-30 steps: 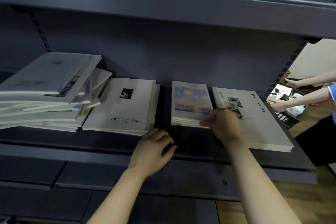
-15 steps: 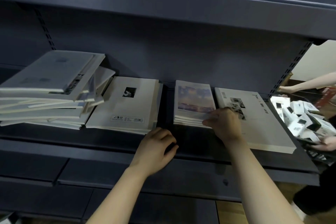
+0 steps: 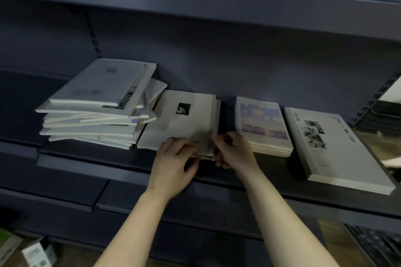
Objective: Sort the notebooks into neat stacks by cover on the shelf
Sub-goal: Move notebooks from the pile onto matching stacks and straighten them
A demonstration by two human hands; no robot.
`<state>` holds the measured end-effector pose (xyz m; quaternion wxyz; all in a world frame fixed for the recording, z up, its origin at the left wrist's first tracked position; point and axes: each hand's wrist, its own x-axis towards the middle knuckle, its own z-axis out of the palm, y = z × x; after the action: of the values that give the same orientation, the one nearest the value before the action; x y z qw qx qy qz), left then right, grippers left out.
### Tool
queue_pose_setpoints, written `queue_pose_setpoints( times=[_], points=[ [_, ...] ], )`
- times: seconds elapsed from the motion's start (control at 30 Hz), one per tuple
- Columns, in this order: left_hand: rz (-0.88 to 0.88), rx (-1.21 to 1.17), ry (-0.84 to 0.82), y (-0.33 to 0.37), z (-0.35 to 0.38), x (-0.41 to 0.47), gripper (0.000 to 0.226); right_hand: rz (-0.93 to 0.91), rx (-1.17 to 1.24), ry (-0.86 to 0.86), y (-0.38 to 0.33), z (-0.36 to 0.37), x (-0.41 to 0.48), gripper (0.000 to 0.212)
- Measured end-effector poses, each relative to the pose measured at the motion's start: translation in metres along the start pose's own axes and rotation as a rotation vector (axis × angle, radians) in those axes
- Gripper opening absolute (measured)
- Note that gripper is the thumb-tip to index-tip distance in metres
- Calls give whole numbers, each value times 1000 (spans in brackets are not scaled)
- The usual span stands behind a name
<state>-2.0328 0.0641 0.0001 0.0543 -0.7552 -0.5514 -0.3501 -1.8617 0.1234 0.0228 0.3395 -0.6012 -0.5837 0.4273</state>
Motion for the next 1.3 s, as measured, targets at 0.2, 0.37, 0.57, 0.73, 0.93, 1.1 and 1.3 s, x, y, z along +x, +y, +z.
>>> queue_pose_setpoints(
  times=[0.2,0.37,0.57,0.73,0.93,1.1,1.3],
  points=[
    [-58,66,-61,-25,-12,0,26,-19,-258,67,-8,18,8,68],
    [-71,50,-125,-30,-14,2,36,-18,-205,118,-5,26,9,75],
    [-57,58,-141,-29,-17,3,50,81,133,69,0,19,8,71],
    [-59,79,-185,-23,-21,9,67,64,274,18,-13,3,0,14],
    [-134,126,-194,-3,-19,26,74,-31,486,-1,-42,-14,-14,28],
    [-234,131,-30,24,-15,36,66,-193,512,-109,-56,-20,-21,36],
    [-349,-233,255,31,-20,48,45,-125,269,-158,-41,-23,-25,44]
  ],
)
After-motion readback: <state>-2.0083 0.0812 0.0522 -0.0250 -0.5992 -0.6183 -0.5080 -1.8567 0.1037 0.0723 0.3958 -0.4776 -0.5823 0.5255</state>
